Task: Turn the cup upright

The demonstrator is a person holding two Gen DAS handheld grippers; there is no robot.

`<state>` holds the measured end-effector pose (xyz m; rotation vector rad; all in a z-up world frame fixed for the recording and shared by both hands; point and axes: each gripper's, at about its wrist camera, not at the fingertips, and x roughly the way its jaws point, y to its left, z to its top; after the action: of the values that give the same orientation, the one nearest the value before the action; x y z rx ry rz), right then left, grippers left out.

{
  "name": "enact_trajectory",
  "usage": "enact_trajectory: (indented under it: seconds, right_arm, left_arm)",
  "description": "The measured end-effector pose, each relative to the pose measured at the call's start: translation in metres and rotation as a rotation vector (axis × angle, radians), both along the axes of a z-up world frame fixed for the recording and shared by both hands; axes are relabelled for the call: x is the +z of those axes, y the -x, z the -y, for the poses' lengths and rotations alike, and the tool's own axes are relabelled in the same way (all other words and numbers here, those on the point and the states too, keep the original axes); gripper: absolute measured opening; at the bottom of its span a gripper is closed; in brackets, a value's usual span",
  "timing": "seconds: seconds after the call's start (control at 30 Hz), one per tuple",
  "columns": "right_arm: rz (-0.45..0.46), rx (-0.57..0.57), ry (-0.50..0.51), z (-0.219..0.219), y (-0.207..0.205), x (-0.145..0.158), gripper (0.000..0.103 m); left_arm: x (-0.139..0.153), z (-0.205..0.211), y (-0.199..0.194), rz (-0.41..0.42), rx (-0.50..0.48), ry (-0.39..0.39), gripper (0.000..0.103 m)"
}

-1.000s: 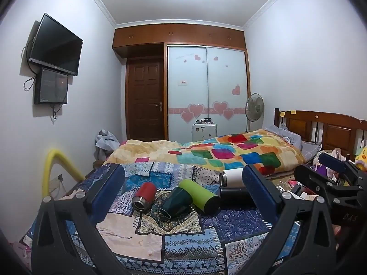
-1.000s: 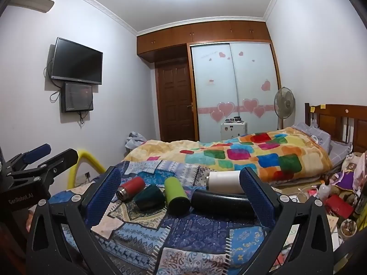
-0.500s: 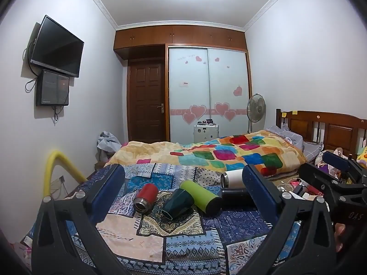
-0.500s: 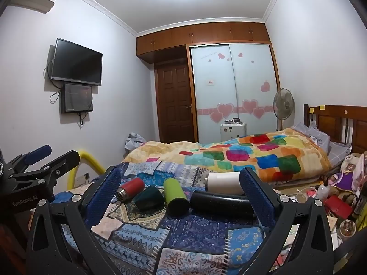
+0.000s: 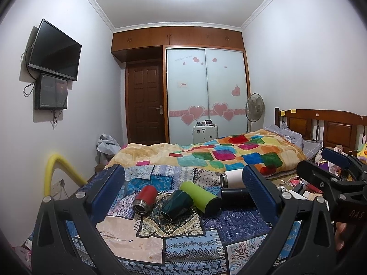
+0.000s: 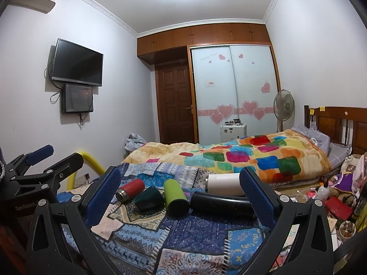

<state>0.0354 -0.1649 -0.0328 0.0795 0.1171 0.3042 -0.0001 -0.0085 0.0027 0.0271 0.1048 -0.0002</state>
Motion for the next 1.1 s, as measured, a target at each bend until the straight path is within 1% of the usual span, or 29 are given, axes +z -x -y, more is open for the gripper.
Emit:
enact_trajectory:
  seconds: [1.1]
  right_arm:
    - [0.016,-0.004,0.011,-0.0027,0.0016,0.0029,0.103]
  left_arm:
    - [-0.0036,-0.0006,0.0036,0.010,0.015,-0.002,0.103]
